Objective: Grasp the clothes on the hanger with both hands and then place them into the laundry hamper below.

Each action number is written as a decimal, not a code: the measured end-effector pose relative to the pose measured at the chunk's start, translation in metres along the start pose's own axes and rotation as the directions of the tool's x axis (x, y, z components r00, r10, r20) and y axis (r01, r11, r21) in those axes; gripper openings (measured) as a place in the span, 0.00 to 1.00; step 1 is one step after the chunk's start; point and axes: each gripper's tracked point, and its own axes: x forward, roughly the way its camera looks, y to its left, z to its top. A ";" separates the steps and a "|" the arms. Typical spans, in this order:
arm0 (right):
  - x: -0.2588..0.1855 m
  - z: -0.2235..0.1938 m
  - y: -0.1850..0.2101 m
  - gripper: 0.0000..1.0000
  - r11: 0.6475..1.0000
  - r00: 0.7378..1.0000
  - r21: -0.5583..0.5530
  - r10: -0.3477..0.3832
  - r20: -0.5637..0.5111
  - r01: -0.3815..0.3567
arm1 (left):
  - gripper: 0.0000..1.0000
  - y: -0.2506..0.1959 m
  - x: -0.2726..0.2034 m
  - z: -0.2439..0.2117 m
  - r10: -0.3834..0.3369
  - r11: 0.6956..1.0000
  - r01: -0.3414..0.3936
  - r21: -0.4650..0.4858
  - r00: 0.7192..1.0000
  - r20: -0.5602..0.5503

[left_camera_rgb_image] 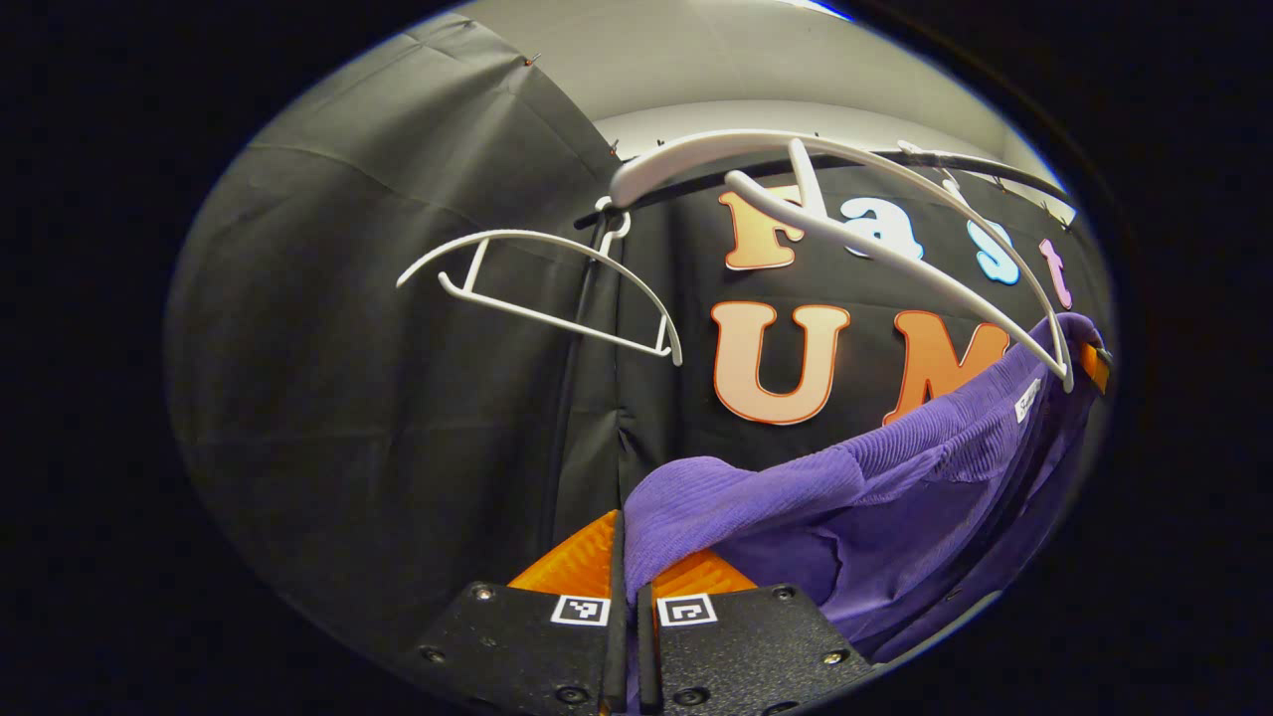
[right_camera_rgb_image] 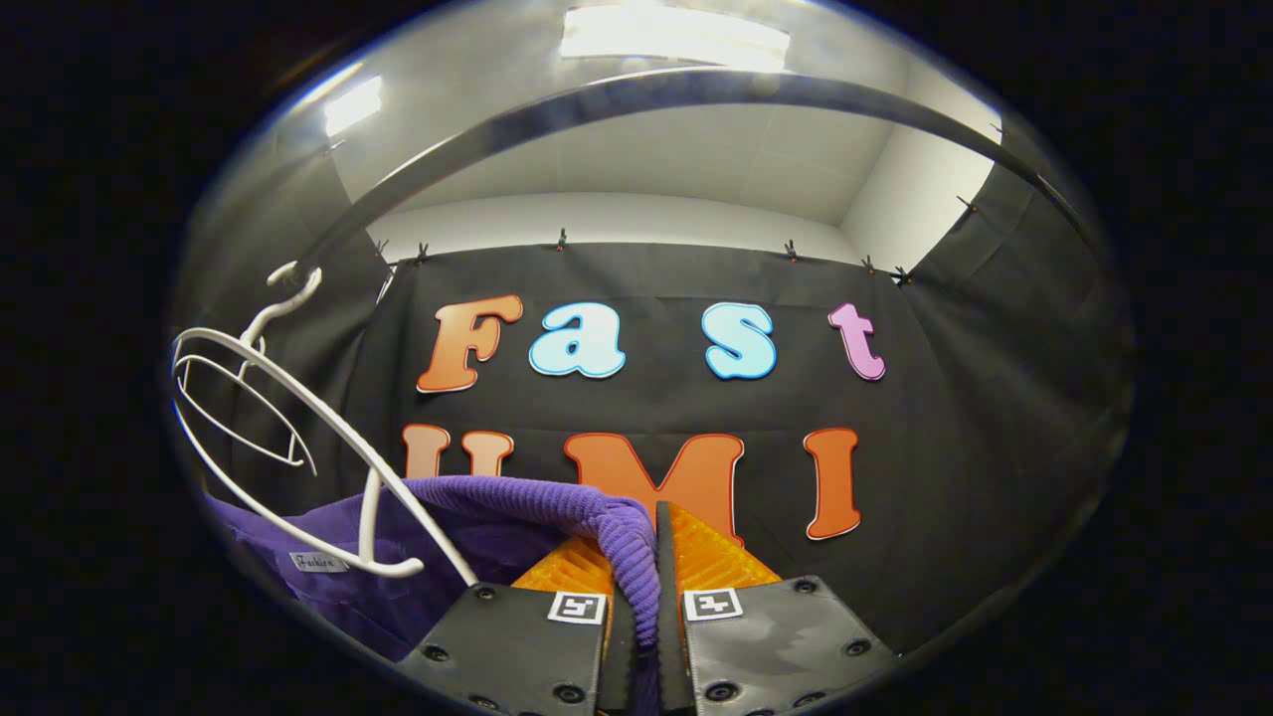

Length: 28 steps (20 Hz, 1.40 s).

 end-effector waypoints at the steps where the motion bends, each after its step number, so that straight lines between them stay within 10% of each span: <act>1: 0.001 -0.005 -0.001 0.15 1.000 1.000 -0.016 -0.003 -0.006 0.003 | 0.05 -0.002 -0.002 -0.004 0.000 1.000 0.000 -0.002 1.000 -0.007; 10: -0.016 -0.038 -0.005 0.16 0.996 0.996 -0.050 0.071 -0.047 -0.073 | 0.05 0.000 -0.036 -0.010 0.032 0.999 -0.031 0.025 0.999 -0.025; 15: -0.055 -0.074 0.034 0.16 0.962 0.954 -0.056 0.256 -0.155 -0.267 | 0.05 -0.016 -0.063 -0.034 -0.001 1.000 0.003 0.020 0.995 -0.097; 22: -0.109 -0.108 0.106 0.16 0.855 0.818 0.074 0.513 -0.259 -0.513 | 0.05 -0.091 -0.087 -0.060 -0.160 0.986 0.165 0.019 0.972 -0.171; 28: -0.155 -0.162 0.134 0.16 0.792 0.689 0.245 0.609 -0.393 -0.559 | 0.04 -0.128 -0.106 -0.119 -0.249 0.968 0.243 -0.059 0.911 -0.328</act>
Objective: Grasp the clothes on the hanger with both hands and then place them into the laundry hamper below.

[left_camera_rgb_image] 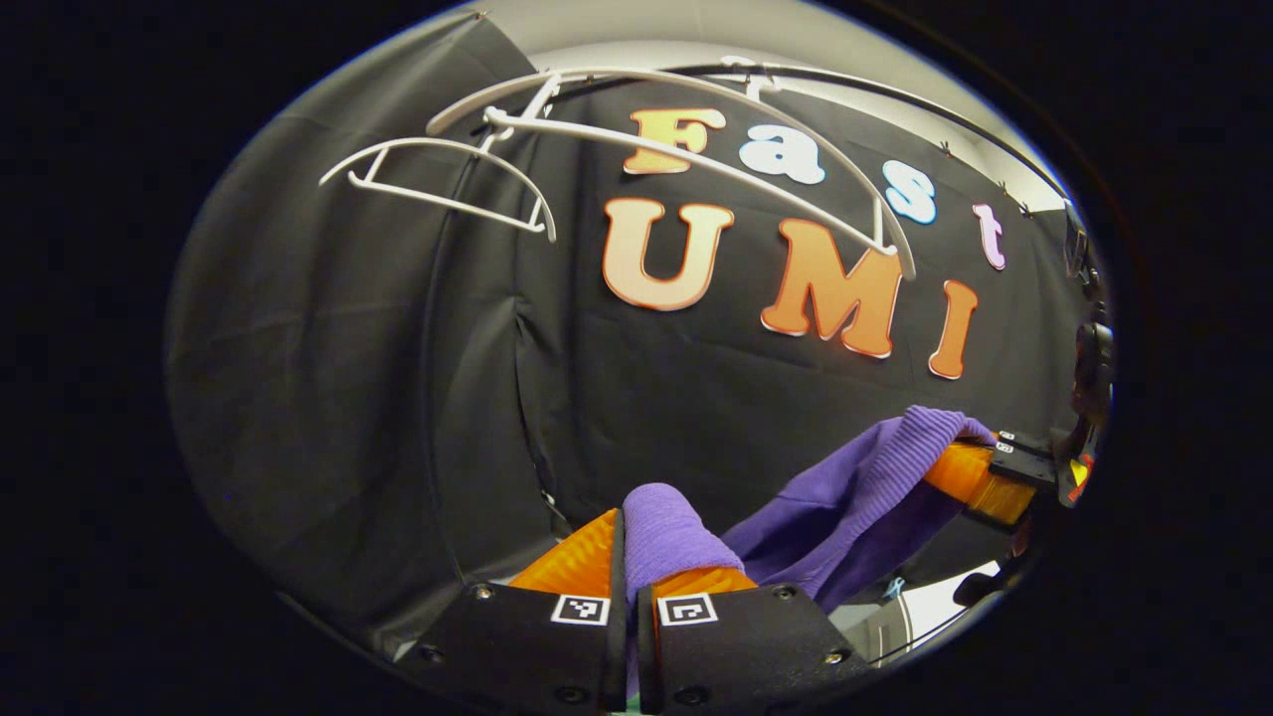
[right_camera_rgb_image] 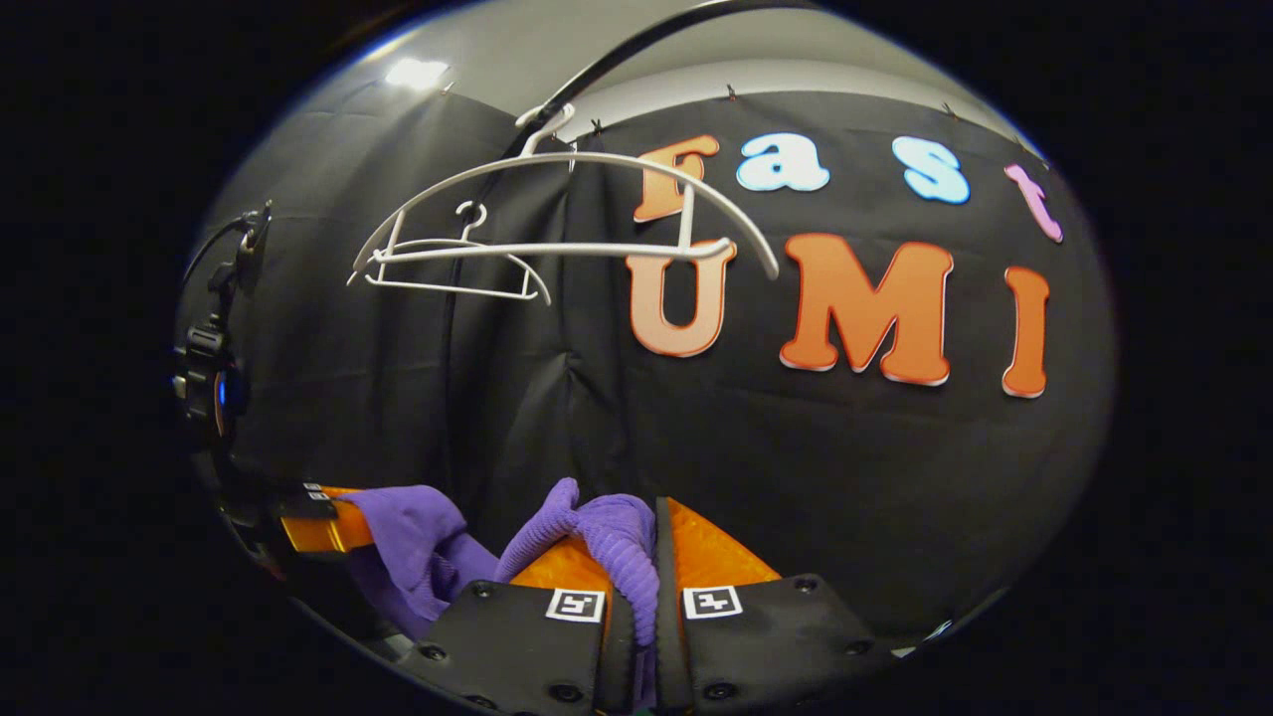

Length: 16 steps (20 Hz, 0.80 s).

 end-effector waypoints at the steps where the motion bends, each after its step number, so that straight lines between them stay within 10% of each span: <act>1: 0.000 -0.014 0.002 0.16 0.999 0.999 0.033 0.005 -0.036 -0.004 | 0.05 -0.003 0.000 -0.014 -0.003 1.000 0.003 -0.002 0.999 -0.042; 9: 0.003 -0.123 0.003 0.16 0.995 0.956 0.098 0.023 -0.293 0.007 | 0.05 -0.002 0.006 -0.117 0.014 1.000 -0.018 -0.011 0.944 -0.329; 16: -0.006 -0.207 0.004 0.16 0.981 0.856 0.178 0.032 -0.517 0.071 | 0.06 0.003 0.009 -0.186 0.046 0.988 -0.119 -0.100 0.840 -0.541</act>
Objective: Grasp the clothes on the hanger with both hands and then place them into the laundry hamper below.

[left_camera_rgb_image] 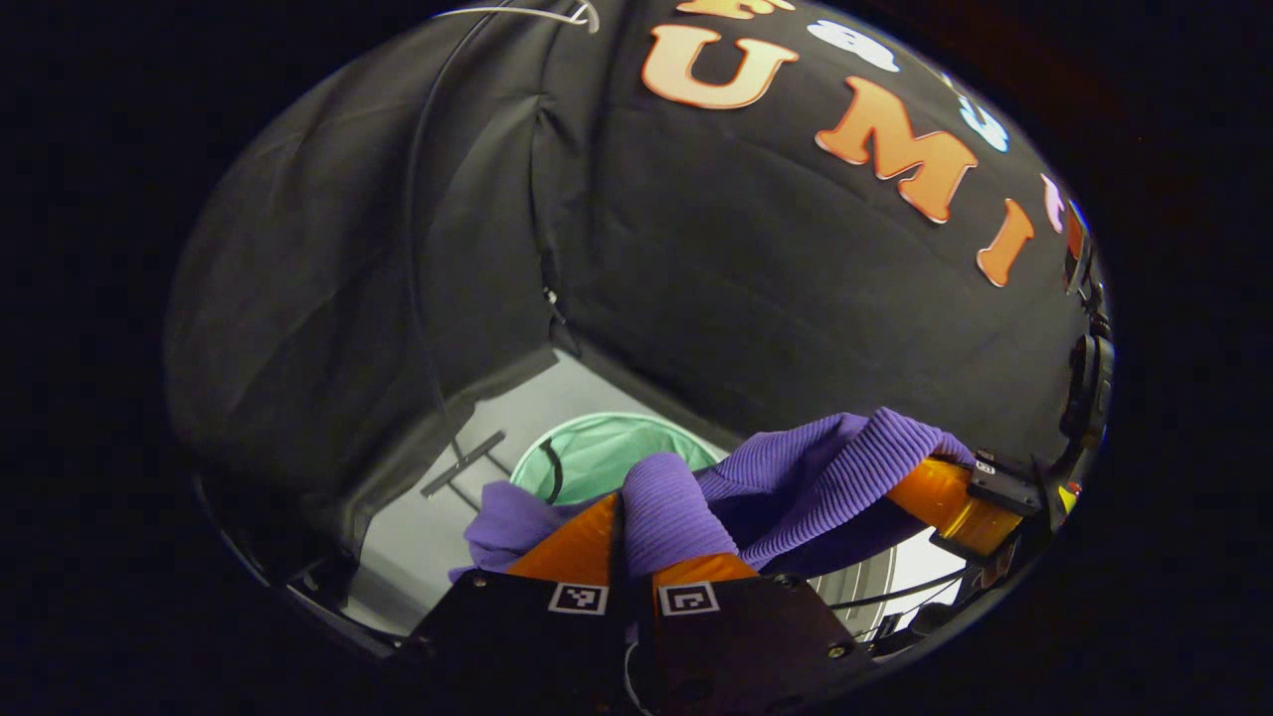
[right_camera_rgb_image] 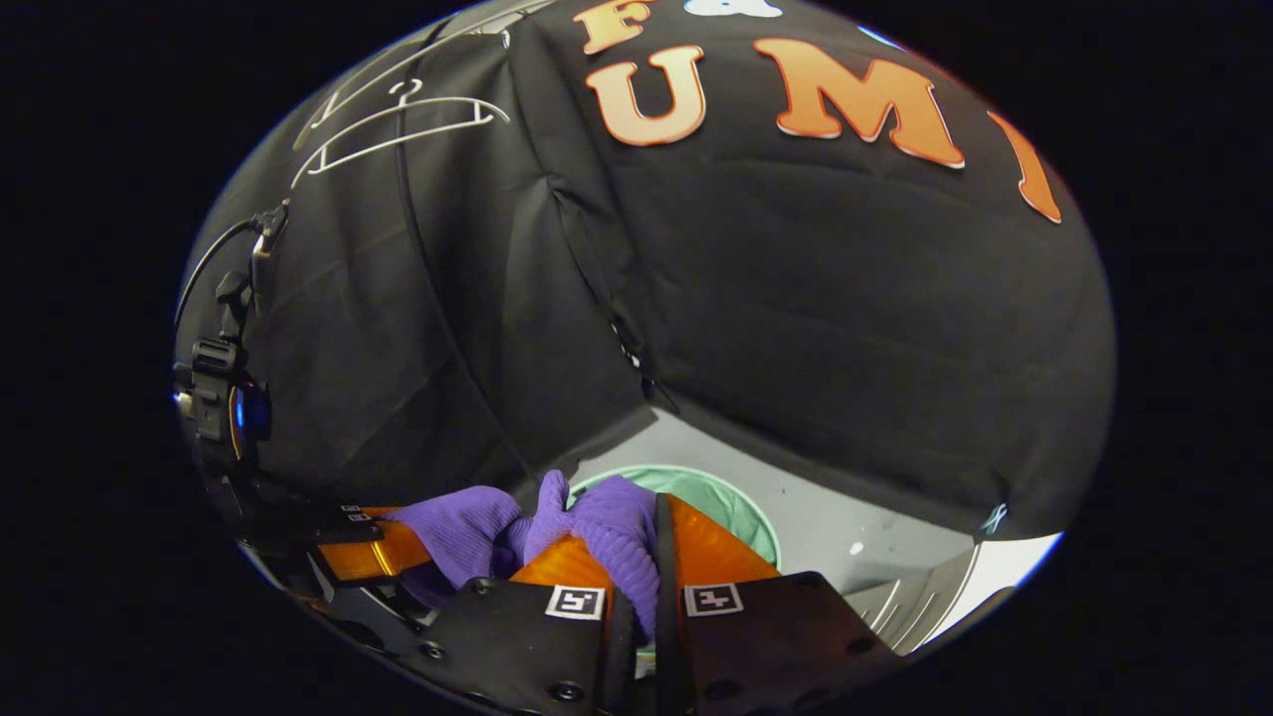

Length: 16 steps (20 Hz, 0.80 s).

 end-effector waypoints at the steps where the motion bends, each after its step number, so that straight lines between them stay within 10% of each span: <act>1: 0.004 -0.010 0.001 0.16 1.000 0.999 0.024 -0.004 -0.036 0.005 | 0.07 0.002 0.006 -0.003 0.011 1.000 -0.011 0.000 1.000 -0.009; 6: 0.022 -0.053 -0.006 0.16 0.995 0.985 0.085 -0.030 -0.170 0.045 | 0.11 -0.012 0.012 -0.014 0.010 1.000 -0.010 -0.002 0.998 -0.054; 9: 0.021 -0.066 -0.004 0.14 0.992 0.975 0.120 -0.009 -0.221 0.036 | 0.34 -0.006 0.008 -0.022 0.049 0.999 -0.050 -0.011 0.993 -0.107; 13: 0.026 -0.076 -0.004 0.82 0.989 0.969 0.139 -0.006 -0.247 0.042 | 1.00 0.015 0.008 -0.029 0.102 0.993 -0.107 -0.040 0.989 -0.106; 16: 0.029 -0.084 -0.004 0.88 0.989 0.963 0.142 -0.004 -0.269 0.044 | 0.98 0.014 0.008 -0.026 0.095 0.995 -0.097 -0.019 0.991 -0.089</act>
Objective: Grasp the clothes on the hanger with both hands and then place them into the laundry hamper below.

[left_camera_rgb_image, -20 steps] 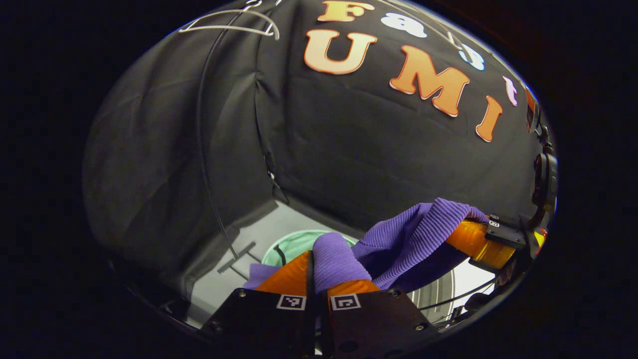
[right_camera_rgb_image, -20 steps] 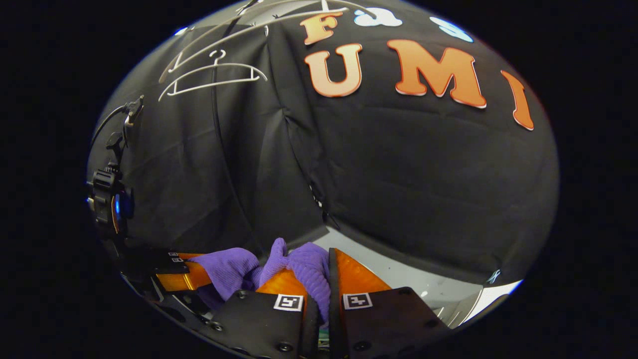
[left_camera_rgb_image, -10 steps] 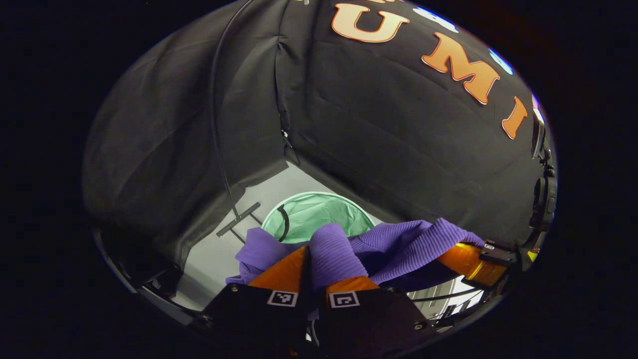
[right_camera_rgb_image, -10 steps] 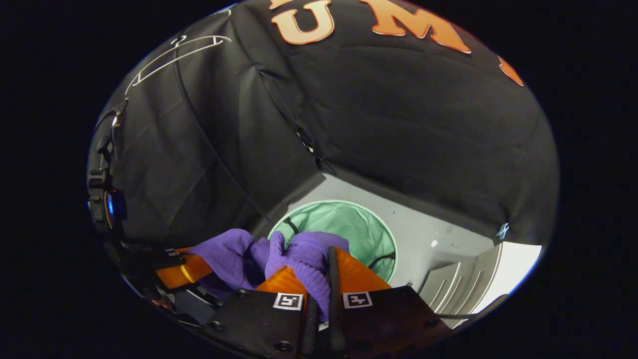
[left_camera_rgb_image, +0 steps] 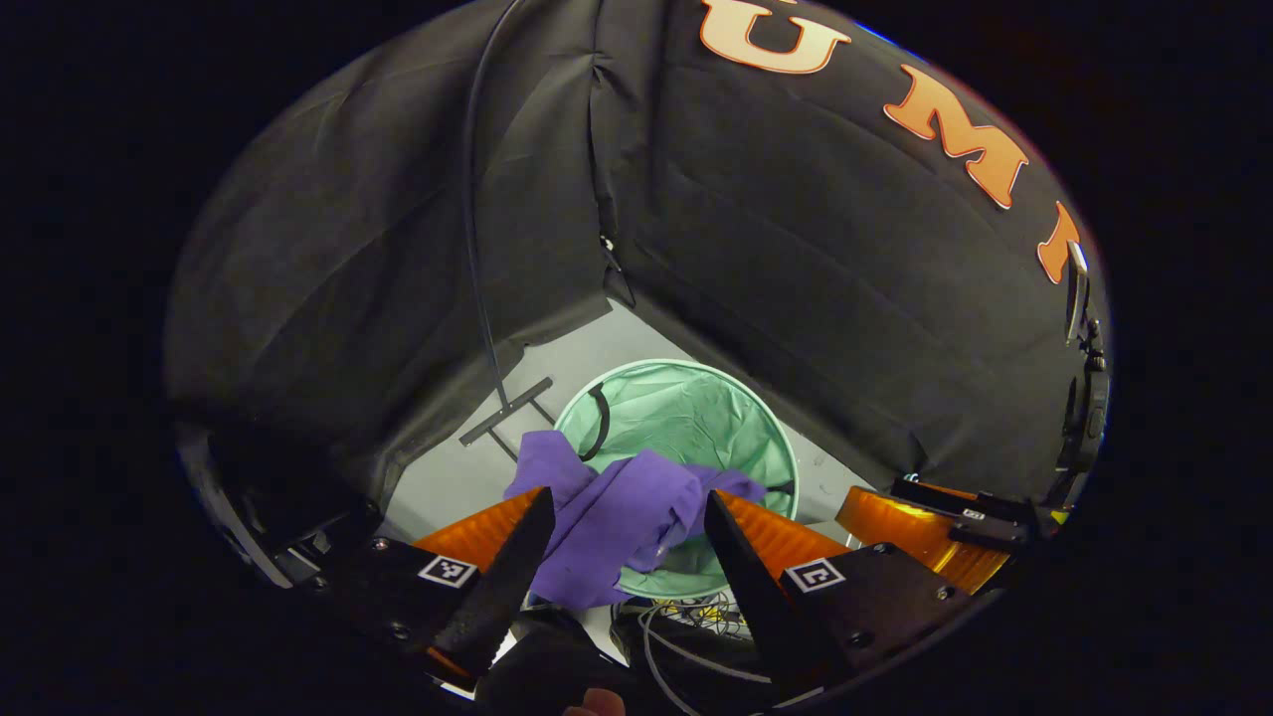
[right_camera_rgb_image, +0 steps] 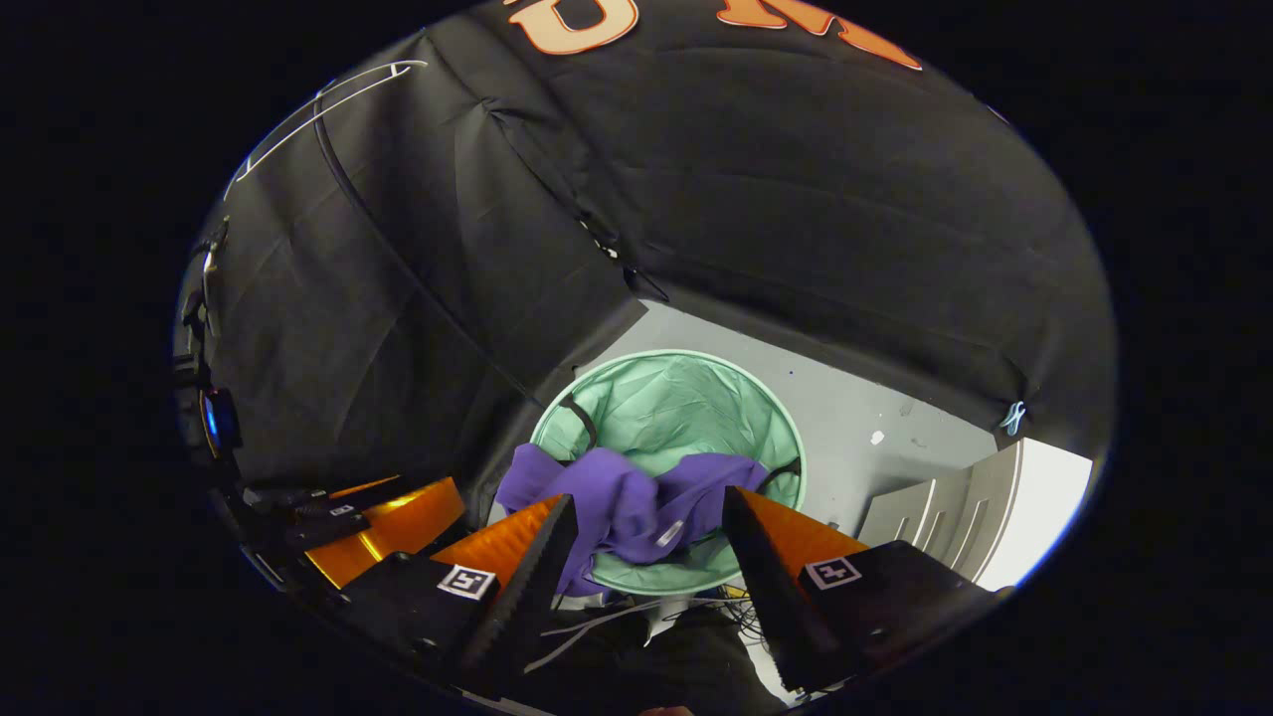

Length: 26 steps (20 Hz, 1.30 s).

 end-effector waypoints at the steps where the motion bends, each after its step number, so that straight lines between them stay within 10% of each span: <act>1: 0.000 0.001 0.001 0.88 1.000 1.000 -0.001 -0.001 0.000 0.001 | 0.98 0.000 0.000 0.000 0.000 1.000 0.000 0.017 1.000 0.004; 15: -0.055 0.029 0.061 0.98 0.998 0.981 -0.048 0.042 0.191 -0.033 | 0.98 0.002 -0.044 0.046 -0.096 0.995 0.091 0.039 0.981 0.170; 26: -0.214 0.101 0.121 0.97 0.996 0.823 -0.035 -0.047 0.566 0.081 | 0.97 0.037 -0.166 0.154 -0.153 0.985 0.092 0.143 0.846 0.511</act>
